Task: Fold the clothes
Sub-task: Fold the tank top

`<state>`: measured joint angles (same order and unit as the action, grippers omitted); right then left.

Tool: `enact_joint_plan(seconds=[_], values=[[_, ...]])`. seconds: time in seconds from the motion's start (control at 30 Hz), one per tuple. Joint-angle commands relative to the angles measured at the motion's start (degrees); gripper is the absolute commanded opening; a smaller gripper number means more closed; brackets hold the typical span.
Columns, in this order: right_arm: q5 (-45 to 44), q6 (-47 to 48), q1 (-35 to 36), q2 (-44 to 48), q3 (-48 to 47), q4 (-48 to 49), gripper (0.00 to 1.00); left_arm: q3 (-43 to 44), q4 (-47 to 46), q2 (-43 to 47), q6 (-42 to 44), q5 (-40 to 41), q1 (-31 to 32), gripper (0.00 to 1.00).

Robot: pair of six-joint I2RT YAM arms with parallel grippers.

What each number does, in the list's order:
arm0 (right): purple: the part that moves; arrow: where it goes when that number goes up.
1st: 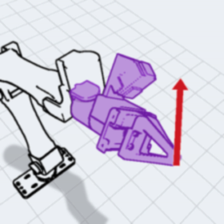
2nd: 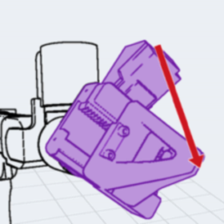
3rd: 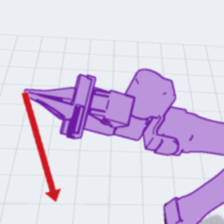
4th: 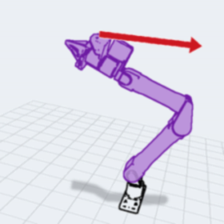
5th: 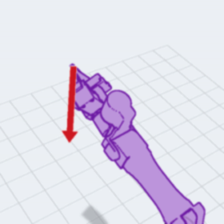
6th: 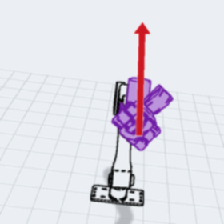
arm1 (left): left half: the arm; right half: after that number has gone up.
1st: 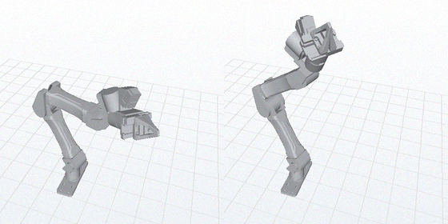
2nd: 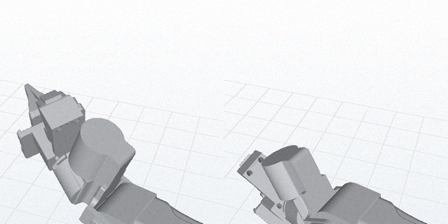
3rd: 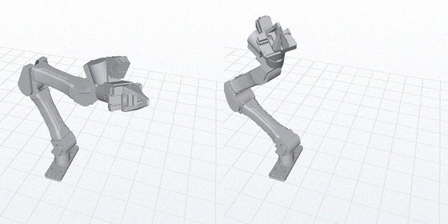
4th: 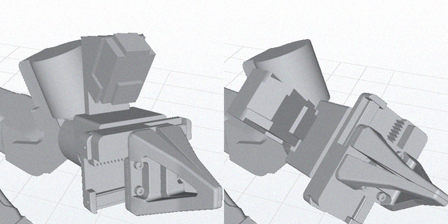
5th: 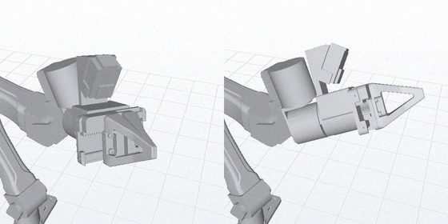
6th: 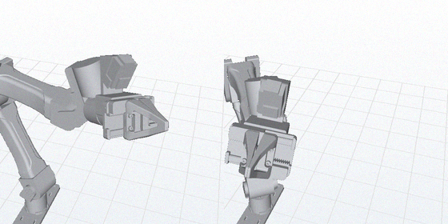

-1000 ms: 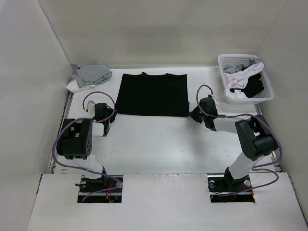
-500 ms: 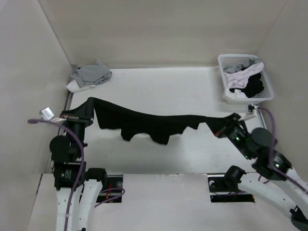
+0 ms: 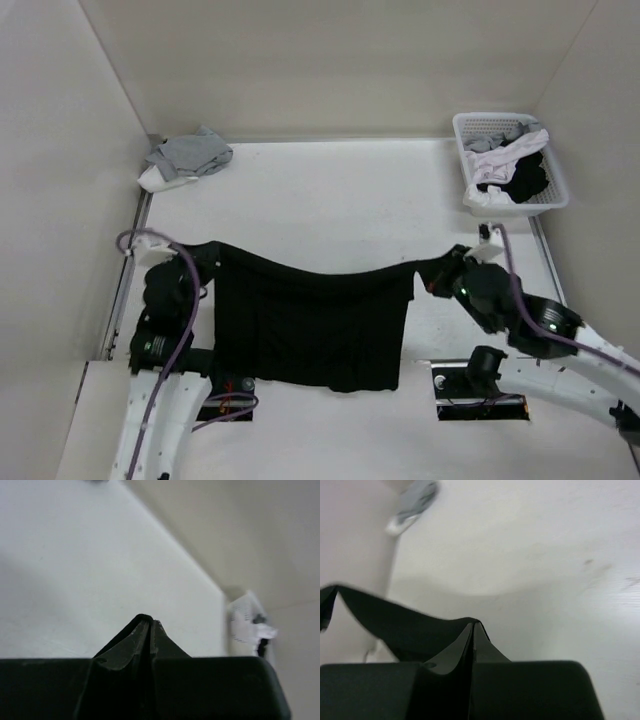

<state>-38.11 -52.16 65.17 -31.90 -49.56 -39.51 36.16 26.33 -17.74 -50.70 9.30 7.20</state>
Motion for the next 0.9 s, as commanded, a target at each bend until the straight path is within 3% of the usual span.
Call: enact_joint_plan(seconds=[0.0, 0.07, 0.17, 0.3, 0.47, 0.53, 0.63, 0.87], values=[[12.63, 9.60, -17.06, -6.66, 4.63, 14.22, 0.01, -6.97, -12.66, -12.11, -0.36, 0.72, -0.65, 0.00], [27.41, 11.29, -30.61, -13.41, 7.97, 25.04, 0.01, -8.21, -21.54, -21.33, -1.50, 0.64, -1.36, 0.00], [36.51, 11.20, -42.69, -26.50, 8.17, 37.01, 0.01, -5.24, -32.71, -36.09, -2.82, 0.72, -1.97, 0.00], [41.00, 11.64, -47.88, -45.40, -1.21, 43.89, 0.01, 3.80, -40.99, -54.30, -4.67, -0.15, -3.55, 0.00], [43.90, 11.56, -51.67, -62.82, -17.64, 43.47, 0.01, 18.56, -43.21, -71.97, -5.90, -3.40, -5.40, 0.00], [44.70, 11.64, -52.46, -65.91, -22.40, 41.45, 0.01, 22.27, -42.41, -74.72, -6.17, -5.60, -5.66, 0.00], [45.22, 12.17, -52.64, -66.28, -24.18, 40.56, 0.01, 21.24, -42.58, -72.71, -5.73, -4.82, -5.49, 0.00], [44.26, 11.73, -51.59, -59.35, -13.74, 43.71, 0.01, 9.91, -43.72, -65.16, -6.60, -3.76, -5.75, 0.01]])
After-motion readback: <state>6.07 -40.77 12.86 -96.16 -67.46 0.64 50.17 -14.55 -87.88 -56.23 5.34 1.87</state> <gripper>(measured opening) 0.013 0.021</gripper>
